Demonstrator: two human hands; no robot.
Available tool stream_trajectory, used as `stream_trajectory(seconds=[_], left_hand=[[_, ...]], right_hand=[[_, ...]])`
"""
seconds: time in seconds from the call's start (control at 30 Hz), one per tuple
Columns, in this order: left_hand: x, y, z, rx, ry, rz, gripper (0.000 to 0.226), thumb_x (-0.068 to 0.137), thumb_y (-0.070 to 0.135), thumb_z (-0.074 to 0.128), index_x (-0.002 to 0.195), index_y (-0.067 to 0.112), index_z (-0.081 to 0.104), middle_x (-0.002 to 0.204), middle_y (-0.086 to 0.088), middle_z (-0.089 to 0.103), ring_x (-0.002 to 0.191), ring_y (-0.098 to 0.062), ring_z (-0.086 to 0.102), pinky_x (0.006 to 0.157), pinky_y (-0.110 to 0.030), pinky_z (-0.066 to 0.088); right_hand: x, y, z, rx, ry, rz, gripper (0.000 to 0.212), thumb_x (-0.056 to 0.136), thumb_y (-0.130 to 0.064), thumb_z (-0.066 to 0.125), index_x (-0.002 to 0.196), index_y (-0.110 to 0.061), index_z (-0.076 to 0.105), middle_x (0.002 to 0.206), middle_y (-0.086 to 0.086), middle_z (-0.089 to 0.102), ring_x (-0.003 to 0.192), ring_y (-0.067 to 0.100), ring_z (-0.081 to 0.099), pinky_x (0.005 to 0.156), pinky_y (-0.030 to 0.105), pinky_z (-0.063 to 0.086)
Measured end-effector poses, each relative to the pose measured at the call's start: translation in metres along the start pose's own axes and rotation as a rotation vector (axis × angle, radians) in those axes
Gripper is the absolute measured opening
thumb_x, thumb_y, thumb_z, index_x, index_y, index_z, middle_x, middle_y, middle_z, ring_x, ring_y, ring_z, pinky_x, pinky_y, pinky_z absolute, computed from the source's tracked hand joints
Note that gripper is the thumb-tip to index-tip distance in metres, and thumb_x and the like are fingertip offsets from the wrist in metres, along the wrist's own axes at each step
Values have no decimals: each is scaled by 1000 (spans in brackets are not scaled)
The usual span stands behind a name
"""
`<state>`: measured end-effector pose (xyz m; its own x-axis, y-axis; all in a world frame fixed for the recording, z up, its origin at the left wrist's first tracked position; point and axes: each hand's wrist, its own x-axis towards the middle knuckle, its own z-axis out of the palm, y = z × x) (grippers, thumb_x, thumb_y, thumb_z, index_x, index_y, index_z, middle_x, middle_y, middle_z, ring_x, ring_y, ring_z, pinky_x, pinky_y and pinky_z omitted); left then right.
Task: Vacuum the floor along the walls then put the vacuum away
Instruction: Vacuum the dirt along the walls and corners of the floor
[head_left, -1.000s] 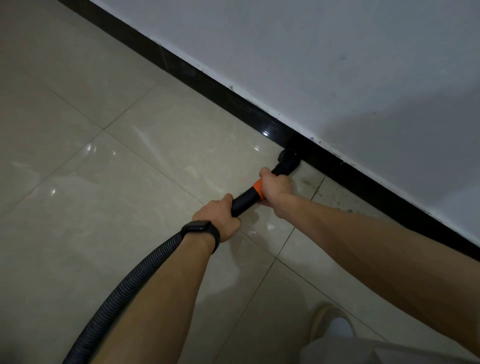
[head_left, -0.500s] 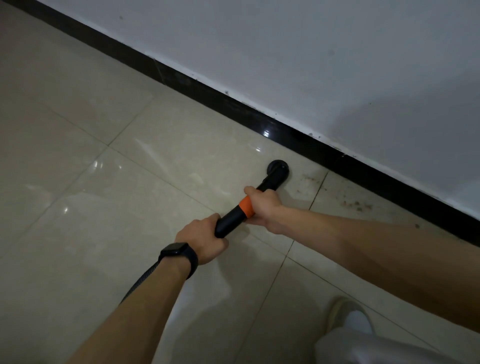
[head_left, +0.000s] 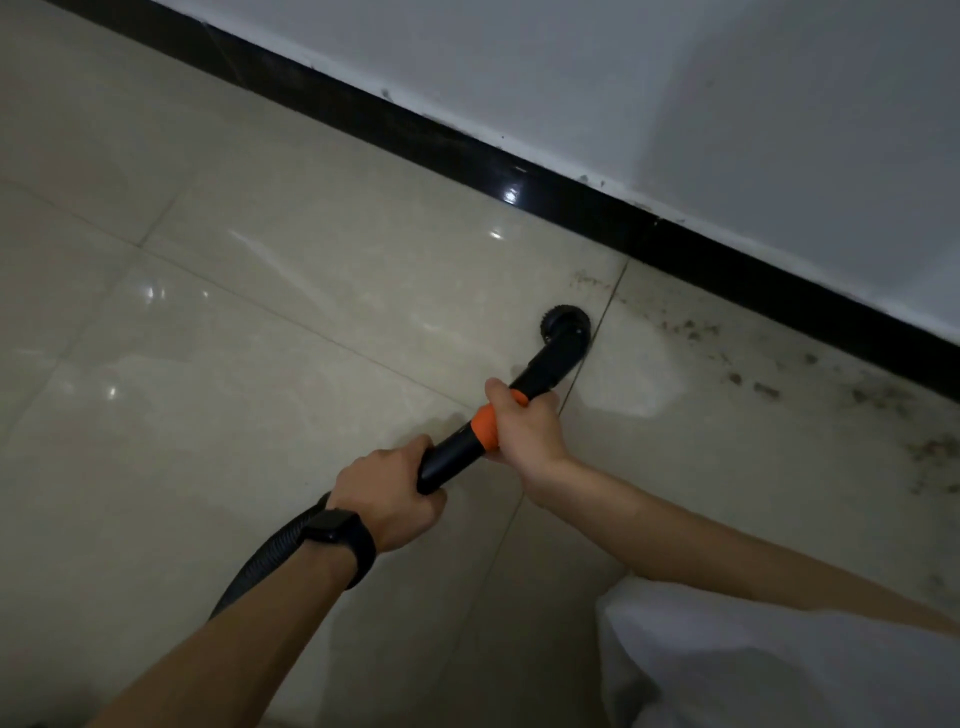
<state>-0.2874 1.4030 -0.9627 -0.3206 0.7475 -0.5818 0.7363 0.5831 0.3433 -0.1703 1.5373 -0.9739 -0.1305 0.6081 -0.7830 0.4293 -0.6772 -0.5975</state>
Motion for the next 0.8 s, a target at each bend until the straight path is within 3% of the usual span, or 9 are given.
stream_trajectory(seconds=[0.2, 0.5, 0.8], left_hand=[[7, -1, -3, -11, 21, -50, 20, 73, 39, 58, 84, 33, 42, 64, 9, 56, 55, -11, 53, 49, -25, 37], [28, 20, -1, -80, 68, -72, 19, 70, 40, 54, 82, 34, 41, 63, 8, 56, 53, -12, 54, 48, -24, 36], [46, 40, -6, -72, 90, -62, 20, 75, 38, 57, 86, 34, 41, 65, 8, 56, 54, -12, 54, 48, -24, 35]], right_hand=[[8, -2, 5, 7, -34, 0, 55, 95, -44, 64, 130, -12, 36, 104, 2, 59, 97, 21, 65, 89, 54, 61], [32, -23, -2, 38, -43, -57, 53, 86, -43, 65, 123, -18, 36, 111, 12, 69, 99, 27, 70, 89, 57, 60], [51, -36, -16, 80, -64, -86, 49, 86, -42, 66, 121, -19, 40, 107, 8, 69, 97, 22, 70, 89, 55, 61]])
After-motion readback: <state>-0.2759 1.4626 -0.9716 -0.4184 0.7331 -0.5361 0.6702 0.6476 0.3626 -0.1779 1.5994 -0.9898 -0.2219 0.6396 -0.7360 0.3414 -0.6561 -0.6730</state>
